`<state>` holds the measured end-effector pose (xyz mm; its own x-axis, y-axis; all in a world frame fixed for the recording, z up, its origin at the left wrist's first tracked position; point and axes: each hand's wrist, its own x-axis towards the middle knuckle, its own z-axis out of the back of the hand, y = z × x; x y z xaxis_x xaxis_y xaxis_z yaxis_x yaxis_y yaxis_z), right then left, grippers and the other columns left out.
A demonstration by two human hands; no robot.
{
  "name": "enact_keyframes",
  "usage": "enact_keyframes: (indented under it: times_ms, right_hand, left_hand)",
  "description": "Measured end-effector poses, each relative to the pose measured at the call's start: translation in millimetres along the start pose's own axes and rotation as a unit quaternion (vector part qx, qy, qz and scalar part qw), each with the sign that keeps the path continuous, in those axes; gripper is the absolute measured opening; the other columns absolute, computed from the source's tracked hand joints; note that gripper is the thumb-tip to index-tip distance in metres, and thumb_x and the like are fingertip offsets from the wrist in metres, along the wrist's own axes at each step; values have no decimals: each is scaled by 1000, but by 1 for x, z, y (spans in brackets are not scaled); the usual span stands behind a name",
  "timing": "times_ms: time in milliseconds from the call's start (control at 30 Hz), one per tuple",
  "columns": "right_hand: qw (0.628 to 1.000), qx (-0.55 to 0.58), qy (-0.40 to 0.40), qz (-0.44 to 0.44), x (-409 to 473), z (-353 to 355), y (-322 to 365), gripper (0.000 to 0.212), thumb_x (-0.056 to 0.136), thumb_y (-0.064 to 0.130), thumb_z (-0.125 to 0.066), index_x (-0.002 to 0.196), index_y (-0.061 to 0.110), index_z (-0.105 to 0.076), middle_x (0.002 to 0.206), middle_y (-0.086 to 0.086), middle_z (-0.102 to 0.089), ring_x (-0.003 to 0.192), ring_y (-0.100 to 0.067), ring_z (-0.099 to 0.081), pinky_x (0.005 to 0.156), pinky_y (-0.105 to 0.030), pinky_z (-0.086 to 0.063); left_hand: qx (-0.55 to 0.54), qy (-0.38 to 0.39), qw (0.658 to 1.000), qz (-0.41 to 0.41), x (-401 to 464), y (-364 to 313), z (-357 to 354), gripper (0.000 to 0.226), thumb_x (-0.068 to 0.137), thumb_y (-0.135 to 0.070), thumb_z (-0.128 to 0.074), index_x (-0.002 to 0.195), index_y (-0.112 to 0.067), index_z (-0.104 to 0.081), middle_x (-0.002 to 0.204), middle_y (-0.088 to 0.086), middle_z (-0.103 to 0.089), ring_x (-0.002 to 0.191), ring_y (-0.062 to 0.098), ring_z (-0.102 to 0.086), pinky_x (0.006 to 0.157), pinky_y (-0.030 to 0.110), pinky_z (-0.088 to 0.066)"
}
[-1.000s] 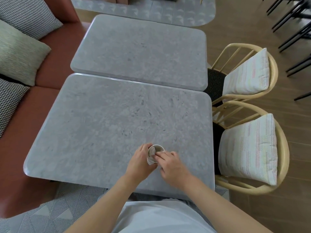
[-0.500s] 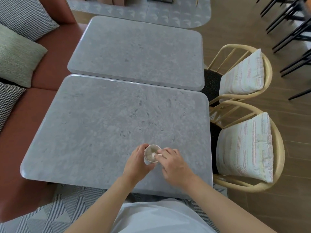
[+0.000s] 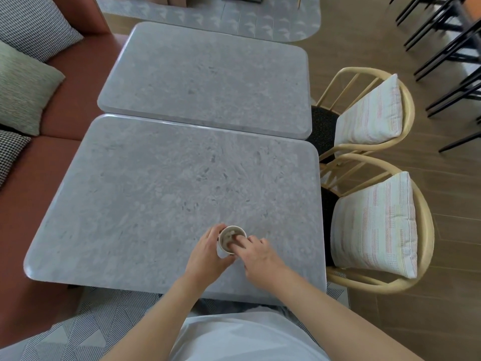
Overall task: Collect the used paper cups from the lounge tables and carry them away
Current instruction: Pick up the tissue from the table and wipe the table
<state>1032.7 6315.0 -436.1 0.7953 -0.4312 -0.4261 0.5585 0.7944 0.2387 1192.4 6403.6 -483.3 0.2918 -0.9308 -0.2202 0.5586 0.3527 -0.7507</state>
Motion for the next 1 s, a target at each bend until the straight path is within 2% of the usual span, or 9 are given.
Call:
enact_keyframes:
  times_ms: [133, 267, 367, 467, 567, 667, 800, 900, 1000]
  right_hand:
    - [1000, 0, 26, -16, 9, 4, 3, 63, 96, 5, -53, 155, 24, -41, 157, -2, -40, 126, -30, -50, 99, -44, -42]
    - [999, 2, 39, -21, 11, 8, 3, 62, 97, 4, -54, 155, 24, -42, 157, -1, -42, 127, -30, -50, 102, -44, -42]
    - [1000, 6, 26, -6, 8, 11, 1, 64, 95, 4, -54, 154, 24, -42, 154, 0, -44, 126, -29, -51, 99, -44, -43]
    - [1000, 11, 5, 10, 4, 13, -4, 63, 93, 4, -54, 152, 22, -46, 153, -1, -46, 123, -29, -53, 95, -42, -44]
    - [1000, 19, -12, 14, 2, 15, -9, 62, 91, 2, -53, 150, 22, -48, 153, 0, -47, 118, -28, -54, 92, -40, -43]
    - [999, 39, -30, 16, 3, 17, -13, 64, 90, 0, -53, 150, 22, -50, 157, 2, -46, 117, -27, -54, 92, -39, -42]
    - [997, 63, -45, 19, 3, 25, -18, 65, 92, 3, -53, 154, 22, -48, 165, 1, -40, 125, -28, -53, 98, -42, -42]
    - [995, 81, -60, 21, 3, 34, -21, 69, 91, 2, -53, 158, 21, -46, 166, 0, -40, 133, -28, -51, 103, -43, -41]
    - [988, 124, -89, 29, 3, 44, -22, 67, 89, -1, -52, 153, 17, -54, 163, -2, -46, 138, -28, -52, 108, -43, -41]
  left_hand:
    - [-6, -1, 1000, -1, -1, 0, 0, 76, 78, -39, -91, 129, -60, -38, 124, -53, -44, 115, -22, -47, 86, 3, -40]
    - [-6, -1, 1000, 9, 0, -2, 0, 72, 80, -42, -90, 130, -57, -40, 118, -46, -48, 114, -20, -48, 85, 5, -40]
    - [-4, 1, 1000, 13, 1, -1, 0, 71, 82, -43, -89, 136, -47, -43, 121, -38, -50, 112, -11, -51, 88, 7, -42]
    - [4, 3, 1000, 17, 3, 2, -2, 78, 83, -38, -89, 147, -32, -44, 135, -20, -57, 123, 1, -55, 99, 18, -47]
    - [20, 10, 1000, 18, 5, -1, -1, 86, 84, -34, -88, 156, -23, -41, 147, -11, -54, 133, 7, -52, 104, 16, -38]
    - [34, 21, 999, 3, 8, -5, 1, 84, 85, -30, -87, 155, -29, -42, 144, -11, -54, 127, 9, -55, 96, 13, -39]
    - [34, 15, 999, 5, 13, -9, 4, 78, 83, -31, -88, 148, -34, -46, 136, -15, -55, 119, 8, -57, 88, 13, -41]
    - [31, -1, 1000, 4, 16, -12, 9, 75, 82, -35, -88, 145, -34, -48, 132, -17, -56, 116, 9, -57, 90, 20, -45]
    - [38, -27, 999, 3, 17, -16, 21, 72, 81, -37, -89, 139, -40, -47, 128, -22, -55, 115, 7, -57, 90, 22, -45]
